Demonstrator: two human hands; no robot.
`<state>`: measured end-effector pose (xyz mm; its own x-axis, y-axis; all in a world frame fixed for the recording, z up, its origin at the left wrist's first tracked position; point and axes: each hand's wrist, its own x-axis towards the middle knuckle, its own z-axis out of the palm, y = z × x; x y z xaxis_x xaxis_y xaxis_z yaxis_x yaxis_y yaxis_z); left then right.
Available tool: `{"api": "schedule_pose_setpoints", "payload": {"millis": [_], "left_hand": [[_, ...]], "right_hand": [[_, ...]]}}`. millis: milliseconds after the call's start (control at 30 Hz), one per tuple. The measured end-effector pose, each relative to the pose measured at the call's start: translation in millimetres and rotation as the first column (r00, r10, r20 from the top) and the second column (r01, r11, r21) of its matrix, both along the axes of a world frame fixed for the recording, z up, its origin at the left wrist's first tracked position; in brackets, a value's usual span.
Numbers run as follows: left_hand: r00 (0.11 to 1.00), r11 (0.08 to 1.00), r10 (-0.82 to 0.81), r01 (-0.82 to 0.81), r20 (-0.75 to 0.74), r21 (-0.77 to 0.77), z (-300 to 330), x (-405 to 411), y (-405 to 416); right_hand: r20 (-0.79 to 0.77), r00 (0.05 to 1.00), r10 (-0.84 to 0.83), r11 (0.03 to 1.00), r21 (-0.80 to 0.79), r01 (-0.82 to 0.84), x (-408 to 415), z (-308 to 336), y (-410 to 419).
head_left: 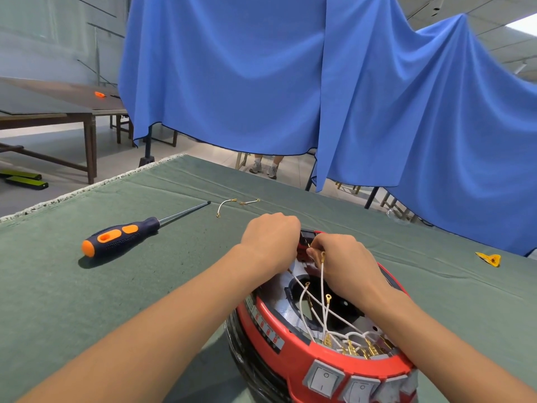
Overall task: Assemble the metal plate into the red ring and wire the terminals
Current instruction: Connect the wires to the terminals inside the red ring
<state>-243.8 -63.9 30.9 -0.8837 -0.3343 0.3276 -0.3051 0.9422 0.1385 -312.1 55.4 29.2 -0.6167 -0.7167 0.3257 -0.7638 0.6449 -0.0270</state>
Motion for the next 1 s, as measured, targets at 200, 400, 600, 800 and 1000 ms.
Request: {"api": "schedule_pose_setpoints", "payload": {"millis": [200,400,600,800,1000], "left_hand": [[1.000,1.000,0.001,-0.001,0.004,0.005,1.5,0.3,-1.2],[1.000,1.000,-0.002,0.002,0.014,0.014,1.5,-1.9,-3.1],[1.000,0.998,0.000,-0.001,0.010,0.063,0.4,-5.4,-5.6],[0.996,0.917,0.082,-0.069,-0.016,0.393,2.5,-10.5,-17.6],[0.957,0.676,0.270,-0.109,-0.108,0.729,-17.1,-16.5,-69.0]], "right_hand": [[0.055,0.998,0.002,1.000,-0.003,-0.002,-2.2,1.8,-2.7],[0.044,0.999,-0.013,0.999,0.035,0.012,-1.4,6.3,-8.7],[-0.029,1.000,-0.001,0.997,0.071,0.003,-1.4,7.6,-9.9],[-0.079,0.996,-0.040,0.988,-0.153,0.027,-9.6,28.8,-12.9],[0.080,0.996,-0.046,0.990,-0.128,0.056,-30.8,7.1,-24.5]]}}
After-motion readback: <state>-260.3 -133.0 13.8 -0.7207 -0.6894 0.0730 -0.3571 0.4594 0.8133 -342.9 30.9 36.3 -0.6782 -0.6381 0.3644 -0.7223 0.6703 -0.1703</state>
